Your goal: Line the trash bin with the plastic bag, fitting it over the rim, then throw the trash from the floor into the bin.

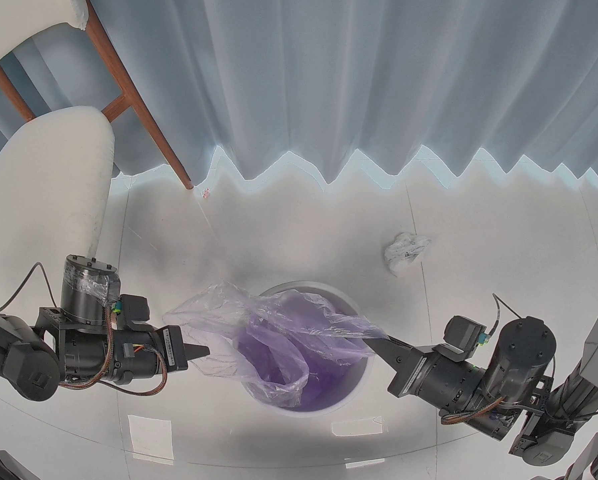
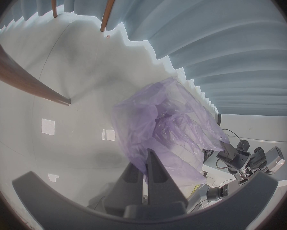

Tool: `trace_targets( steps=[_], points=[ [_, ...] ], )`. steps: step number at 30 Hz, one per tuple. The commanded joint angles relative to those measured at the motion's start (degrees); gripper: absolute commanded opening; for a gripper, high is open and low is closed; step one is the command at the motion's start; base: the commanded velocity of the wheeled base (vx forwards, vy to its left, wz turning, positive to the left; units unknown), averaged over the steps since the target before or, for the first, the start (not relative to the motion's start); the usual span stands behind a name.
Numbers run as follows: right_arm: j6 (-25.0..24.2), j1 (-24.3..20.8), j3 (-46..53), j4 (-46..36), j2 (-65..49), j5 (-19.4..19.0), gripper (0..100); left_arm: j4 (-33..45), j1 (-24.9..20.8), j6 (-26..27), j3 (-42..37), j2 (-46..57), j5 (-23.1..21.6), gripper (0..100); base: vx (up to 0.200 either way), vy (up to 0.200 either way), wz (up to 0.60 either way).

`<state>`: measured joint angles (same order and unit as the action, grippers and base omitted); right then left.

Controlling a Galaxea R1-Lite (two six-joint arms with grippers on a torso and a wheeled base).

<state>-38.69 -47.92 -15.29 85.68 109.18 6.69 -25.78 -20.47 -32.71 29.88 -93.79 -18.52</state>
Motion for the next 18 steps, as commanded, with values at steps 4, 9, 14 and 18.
trace_targets(
  steps=[4,9,14,18],
  points=[
    [-3.0,-0.1,-0.6,0.5,-0.6,-0.3,0,0.0,-1.0,0.0,-0.8,4.8,-7.4,0,0.0,0.0,0.0],
    [-3.1,-0.9,-1.9,1.2,-2.1,-0.2,0,-0.1,-1.2,-0.2,-1.1,6.3,-12.1,0,0.0,0.0,0.0],
    [-6.3,-1.0,-3.5,1.0,-3.4,-0.2,0,-4.5,-4.3,-0.4,-2.4,6.0,-12.2,0,0.0,0.0,0.0],
    [-8.0,-0.8,-3.5,1.1,-0.5,-0.2,0,-11.7,-4.2,-4.8,-3.8,4.1,-12.1,0,0.0,0.0,0.0]
  ],
)
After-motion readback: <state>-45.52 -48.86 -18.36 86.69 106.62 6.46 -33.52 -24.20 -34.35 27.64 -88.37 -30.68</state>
